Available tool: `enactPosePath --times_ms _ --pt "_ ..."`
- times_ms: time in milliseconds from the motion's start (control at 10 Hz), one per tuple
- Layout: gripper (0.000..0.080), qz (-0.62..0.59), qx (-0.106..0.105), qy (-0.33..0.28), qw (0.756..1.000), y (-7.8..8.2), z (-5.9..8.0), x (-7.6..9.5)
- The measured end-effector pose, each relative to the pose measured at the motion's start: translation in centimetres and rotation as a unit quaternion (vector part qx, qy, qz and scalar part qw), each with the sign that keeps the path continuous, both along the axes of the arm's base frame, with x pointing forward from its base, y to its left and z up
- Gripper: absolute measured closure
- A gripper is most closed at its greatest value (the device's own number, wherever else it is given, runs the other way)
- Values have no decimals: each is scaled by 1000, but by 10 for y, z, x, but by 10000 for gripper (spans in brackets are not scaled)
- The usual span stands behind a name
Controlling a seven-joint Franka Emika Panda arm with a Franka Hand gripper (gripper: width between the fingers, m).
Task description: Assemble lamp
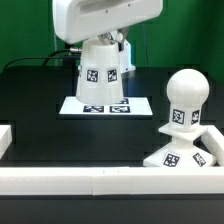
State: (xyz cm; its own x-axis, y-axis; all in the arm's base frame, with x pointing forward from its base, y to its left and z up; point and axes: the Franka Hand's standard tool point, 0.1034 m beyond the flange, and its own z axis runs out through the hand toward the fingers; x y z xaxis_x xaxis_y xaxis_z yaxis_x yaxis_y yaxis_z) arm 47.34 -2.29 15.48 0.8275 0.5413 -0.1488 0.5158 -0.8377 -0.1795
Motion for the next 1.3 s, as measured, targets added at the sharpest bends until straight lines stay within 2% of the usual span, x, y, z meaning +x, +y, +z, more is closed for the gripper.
enactPosePath --times_ms 200,400,500,600,700,900,1100,1200,1300 --pt "757 0 0 6 1000 0 -6 -5" --pt "757 1 2 12 1000 6 -2 -4" --pt "757 14 12 36 999 29 21 9" --pt "757 18 13 33 999 49 42 32" --pt "757 18 13 32 999 62 56 45" --pt "757 16 13 33 999 55 47 40" --pt "757 19 15 37 999 59 49 39" --pt "757 27 26 60 997 73 63 43" --pt "757 33 28 57 997 85 79 62"
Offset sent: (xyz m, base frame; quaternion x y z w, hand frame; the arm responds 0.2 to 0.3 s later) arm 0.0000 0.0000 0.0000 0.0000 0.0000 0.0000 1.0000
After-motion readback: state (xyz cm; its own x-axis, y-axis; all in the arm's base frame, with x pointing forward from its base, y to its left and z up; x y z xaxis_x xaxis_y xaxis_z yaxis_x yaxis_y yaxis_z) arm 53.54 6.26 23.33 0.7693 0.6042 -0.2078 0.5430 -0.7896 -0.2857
